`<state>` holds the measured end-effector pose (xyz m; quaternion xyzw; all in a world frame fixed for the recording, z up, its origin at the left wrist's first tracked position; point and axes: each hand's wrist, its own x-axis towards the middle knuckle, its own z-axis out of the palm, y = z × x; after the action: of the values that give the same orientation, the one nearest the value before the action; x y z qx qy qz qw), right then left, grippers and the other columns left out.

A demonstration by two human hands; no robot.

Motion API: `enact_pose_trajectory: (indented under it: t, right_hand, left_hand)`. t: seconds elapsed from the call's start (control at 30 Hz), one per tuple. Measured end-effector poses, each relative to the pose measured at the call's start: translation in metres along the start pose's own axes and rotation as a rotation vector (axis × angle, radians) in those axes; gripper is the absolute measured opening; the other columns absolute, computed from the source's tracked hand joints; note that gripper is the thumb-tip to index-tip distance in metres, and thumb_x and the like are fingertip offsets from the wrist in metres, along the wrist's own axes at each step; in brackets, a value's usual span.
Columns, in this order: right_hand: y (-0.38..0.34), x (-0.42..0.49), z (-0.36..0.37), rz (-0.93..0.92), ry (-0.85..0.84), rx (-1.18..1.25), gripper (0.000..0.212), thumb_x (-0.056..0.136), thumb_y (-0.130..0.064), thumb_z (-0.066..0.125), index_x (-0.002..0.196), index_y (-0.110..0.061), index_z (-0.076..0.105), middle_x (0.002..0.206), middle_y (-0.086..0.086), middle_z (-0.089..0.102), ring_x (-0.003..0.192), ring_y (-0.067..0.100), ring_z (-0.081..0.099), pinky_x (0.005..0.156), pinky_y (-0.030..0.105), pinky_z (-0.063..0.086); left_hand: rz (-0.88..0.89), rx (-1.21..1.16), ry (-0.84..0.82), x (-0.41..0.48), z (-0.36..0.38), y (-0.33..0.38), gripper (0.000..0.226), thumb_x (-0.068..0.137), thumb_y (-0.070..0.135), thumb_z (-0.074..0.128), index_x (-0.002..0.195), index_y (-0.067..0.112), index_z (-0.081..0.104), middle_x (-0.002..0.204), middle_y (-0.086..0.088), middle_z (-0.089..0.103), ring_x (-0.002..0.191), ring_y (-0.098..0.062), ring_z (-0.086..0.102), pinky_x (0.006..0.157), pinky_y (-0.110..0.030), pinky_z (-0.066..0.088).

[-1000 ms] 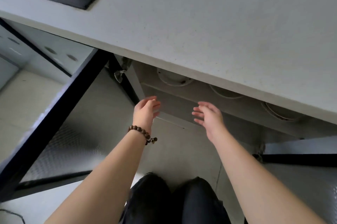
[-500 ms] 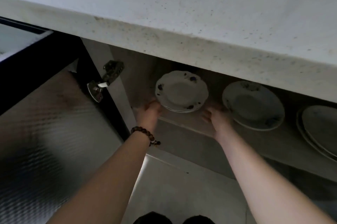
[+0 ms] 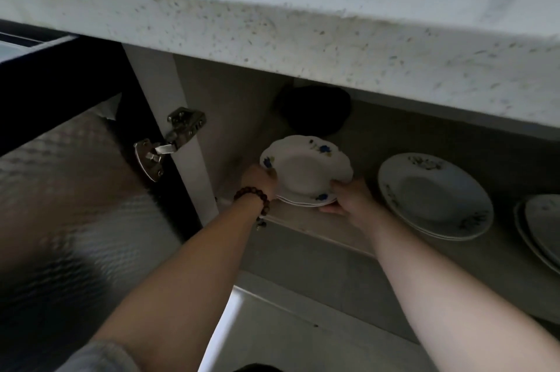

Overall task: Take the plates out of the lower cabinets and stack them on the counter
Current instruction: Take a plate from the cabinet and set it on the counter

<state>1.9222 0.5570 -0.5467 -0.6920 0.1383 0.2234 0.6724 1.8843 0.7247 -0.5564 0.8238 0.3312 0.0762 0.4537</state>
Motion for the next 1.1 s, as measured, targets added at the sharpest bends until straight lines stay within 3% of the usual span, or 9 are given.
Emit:
enact_pose_trajectory:
  t: [0.07, 0.27, 0.4, 0.5, 0.6, 0.7, 0.83, 1.0, 1.1]
  right_hand:
    - [0.002, 0.001, 0.002, -0.002, 0.012, 0.020, 0.058, 0.095, -0.012, 0.055, 0.146, -0.020, 0.028, 0.140, 0.016, 0.046, 0.092, 0.029, 0.059, 0.045, 0.035, 0.053]
    - [0.003, -0.010, -0.003, -0.071, 0.011, 0.053, 0.059, 0.091, -0.007, 0.060, 0.143, -0.018, 0.035, 0.139, 0.015, 0.049, 0.101, 0.032, 0.060, 0.049, 0.039, 0.056]
    - [-0.014, -0.044, -0.004, -0.097, 0.033, -0.005, 0.055, 0.094, -0.003, 0.052, 0.145, -0.013, 0.033, 0.136, 0.010, 0.046, 0.108, 0.033, 0.057, 0.073, 0.051, 0.057]
    - [-0.032, -0.085, -0.001, -0.002, 0.025, -0.099, 0.038, 0.100, -0.011, 0.046, 0.137, -0.010, 0.042, 0.124, 0.006, 0.049, 0.094, 0.028, 0.058, 0.080, 0.048, 0.055]
    - [-0.039, -0.124, -0.002, 0.078, 0.029, -0.206, 0.024, 0.099, -0.015, 0.046, 0.123, -0.014, 0.051, 0.129, 0.010, 0.055, 0.104, 0.028, 0.058, 0.089, 0.045, 0.054]
    - [-0.041, -0.164, -0.007, 0.130, 0.048, -0.255, 0.034, 0.096, -0.012, 0.051, 0.130, -0.010, 0.049, 0.133, 0.015, 0.055, 0.111, 0.028, 0.055, 0.101, 0.044, 0.047]
    - [-0.049, -0.217, -0.013, 0.134, 0.084, -0.336, 0.054, 0.091, -0.009, 0.055, 0.141, -0.011, 0.037, 0.134, 0.011, 0.053, 0.114, 0.026, 0.054, 0.094, 0.035, 0.045]
    - [-0.060, -0.282, -0.022, 0.198, 0.047, -0.452, 0.027, 0.088, -0.012, 0.055, 0.113, -0.018, 0.045, 0.098, -0.001, 0.061, 0.077, 0.010, 0.056, 0.061, 0.026, 0.047]
    - [-0.070, -0.317, -0.024, 0.214, 0.020, -0.464, 0.025, 0.089, -0.011, 0.056, 0.111, -0.017, 0.046, 0.096, -0.001, 0.058, 0.080, 0.010, 0.057, 0.058, 0.026, 0.050]
  left_hand:
    - [0.014, 0.039, 0.027, 0.001, 0.001, -0.001, 0.037, 0.097, 0.031, 0.045, 0.099, -0.002, 0.063, 0.106, -0.023, 0.067, 0.096, -0.034, 0.063, 0.065, -0.029, 0.038]
    - [0.029, -0.014, 0.074, -0.008, -0.006, -0.005, 0.030, 0.094, 0.023, 0.053, 0.108, -0.002, 0.060, 0.110, -0.022, 0.065, 0.102, -0.034, 0.062, 0.071, -0.028, 0.040]
    - [0.046, -0.035, 0.099, -0.039, -0.030, 0.009, 0.031, 0.096, 0.023, 0.050, 0.102, -0.006, 0.059, 0.099, -0.024, 0.065, 0.092, -0.034, 0.062, 0.066, -0.028, 0.039]
    - [-0.042, 0.009, 0.063, -0.072, -0.054, 0.020, 0.039, 0.097, 0.025, 0.048, 0.102, -0.013, 0.055, 0.092, -0.031, 0.064, 0.084, -0.040, 0.062, 0.060, -0.033, 0.039]
    - [-0.119, 0.024, 0.047, -0.112, -0.083, 0.029, 0.038, 0.097, 0.025, 0.048, 0.110, -0.010, 0.051, 0.095, -0.028, 0.064, 0.085, -0.039, 0.062, 0.060, -0.031, 0.037]
    - [-0.161, 0.007, 0.049, -0.154, -0.112, 0.040, 0.027, 0.095, 0.020, 0.050, 0.109, -0.003, 0.047, 0.094, -0.021, 0.064, 0.080, -0.033, 0.061, 0.061, -0.029, 0.037]
    - [-0.259, 0.055, -0.011, -0.202, -0.145, 0.046, 0.022, 0.094, 0.022, 0.048, 0.107, 0.004, 0.045, 0.091, -0.017, 0.060, 0.075, -0.029, 0.056, 0.059, -0.029, 0.035]
    - [-0.307, 0.113, -0.064, -0.256, -0.191, 0.057, 0.017, 0.093, 0.019, 0.051, 0.096, 0.005, 0.041, 0.080, -0.010, 0.052, 0.072, -0.033, 0.058, 0.063, -0.041, 0.053]
    - [-0.341, 0.122, -0.054, -0.285, -0.217, 0.066, 0.019, 0.094, 0.021, 0.051, 0.091, 0.008, 0.038, 0.076, -0.006, 0.051, 0.065, -0.027, 0.054, 0.060, -0.038, 0.050]
